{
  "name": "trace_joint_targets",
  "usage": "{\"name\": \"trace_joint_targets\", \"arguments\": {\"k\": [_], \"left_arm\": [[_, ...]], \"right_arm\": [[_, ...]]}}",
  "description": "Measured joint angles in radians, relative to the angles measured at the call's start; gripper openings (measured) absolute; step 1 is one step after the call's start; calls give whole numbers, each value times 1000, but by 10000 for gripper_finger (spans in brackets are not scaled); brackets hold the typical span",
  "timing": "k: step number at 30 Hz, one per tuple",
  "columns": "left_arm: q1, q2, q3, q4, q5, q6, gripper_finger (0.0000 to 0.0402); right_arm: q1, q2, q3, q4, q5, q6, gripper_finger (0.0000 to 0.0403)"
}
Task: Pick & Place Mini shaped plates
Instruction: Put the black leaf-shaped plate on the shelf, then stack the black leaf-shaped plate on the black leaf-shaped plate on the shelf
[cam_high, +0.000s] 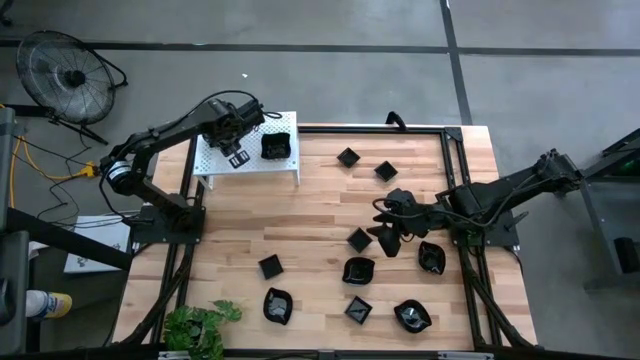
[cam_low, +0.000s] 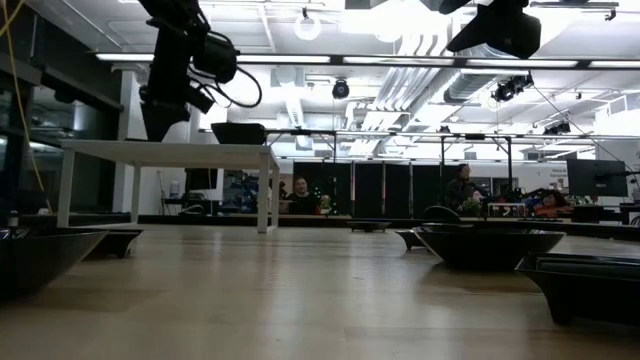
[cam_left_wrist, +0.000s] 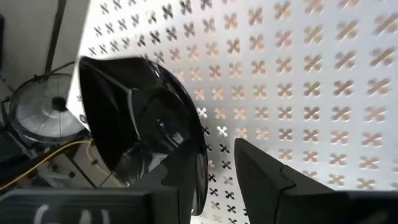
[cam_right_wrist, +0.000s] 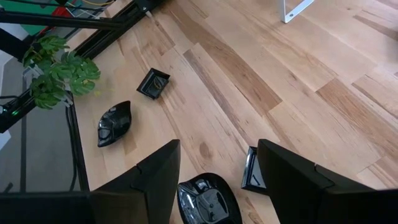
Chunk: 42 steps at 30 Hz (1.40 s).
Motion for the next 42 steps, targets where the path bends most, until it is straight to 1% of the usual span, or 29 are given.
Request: {"name": "trace_joint_targets", "arguments": {"k": [10, 18, 24, 29, 32, 38, 42], "left_arm": [[0, 0, 70, -62, -18, 0, 111], [0, 0, 170, -143, -14, -1, 111], [-51, -8, 254, -186, -36, -17, 111], [-120, -10, 314, -207, -45, -60, 111], [-180, -11, 336, -210, -46, -90, 111], [-322, -10, 353, -234, -41, -175, 111], [-438, -10, 353, -231, -40, -251, 111]], "right_arm": [[0, 0, 0, 0, -4, -8, 209], [0, 0, 0, -1, -5, -16, 209], [0, 0, 0, -1, -8, -19, 209], [0, 0, 0, -8, -17, -18, 209], [0, 0, 0, -28, -33, -15, 209], [0, 0, 0, -151, -68, 69, 209], [0, 0, 0, -240, -127, 137, 209]]}}
